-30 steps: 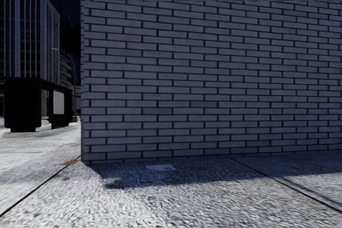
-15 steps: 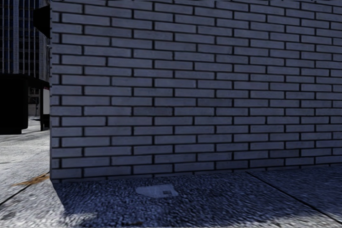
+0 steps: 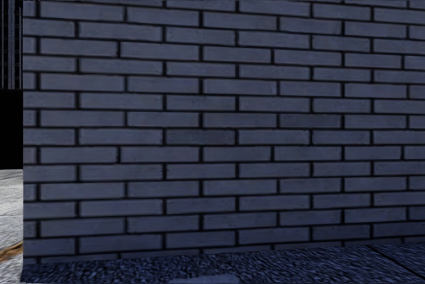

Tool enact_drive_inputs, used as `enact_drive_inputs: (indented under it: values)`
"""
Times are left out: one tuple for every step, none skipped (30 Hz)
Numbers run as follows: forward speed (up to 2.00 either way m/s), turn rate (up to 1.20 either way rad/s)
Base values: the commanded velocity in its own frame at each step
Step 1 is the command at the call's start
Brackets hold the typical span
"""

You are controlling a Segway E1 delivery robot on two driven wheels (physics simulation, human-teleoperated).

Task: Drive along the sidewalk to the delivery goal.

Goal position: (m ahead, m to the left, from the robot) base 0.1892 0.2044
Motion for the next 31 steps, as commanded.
enact_drive_inputs:
  values:
    - [0.84,0.0]
    - [0.0,0.0]
    - [0.0,0.0]
    - [0.0,0.0]
    - [0.0,0.0]
    - [0.0,0.0]
    - [0.0,0.0]
    - [0.0,0.0]
    - [0.0,0.0]
    - [0.0,0.0]
    - [0.0,0.0]
    - [0.0,0.0]
    - [0.0,0.0]
    - [0.0,0.0]
    - [0.0,0.0]
    - [0.0,0.0]
    - [0.0,0.0]
    - [0.0,0.0]
    - [0.0,0.0]
    - [0.0,0.0]
    - [0.0,0.0]
    - [0.0,0.0]
    - [0.0,0.0]
    - [0.0,0.0]
    - [0.0,0.0]
    - [0.0,0.0]
    - [0.0,0.0]
    - [0.0,0.0]
    - [0.0,0.0]
    - [0.0,0.0]
    - [0.0,0.0]
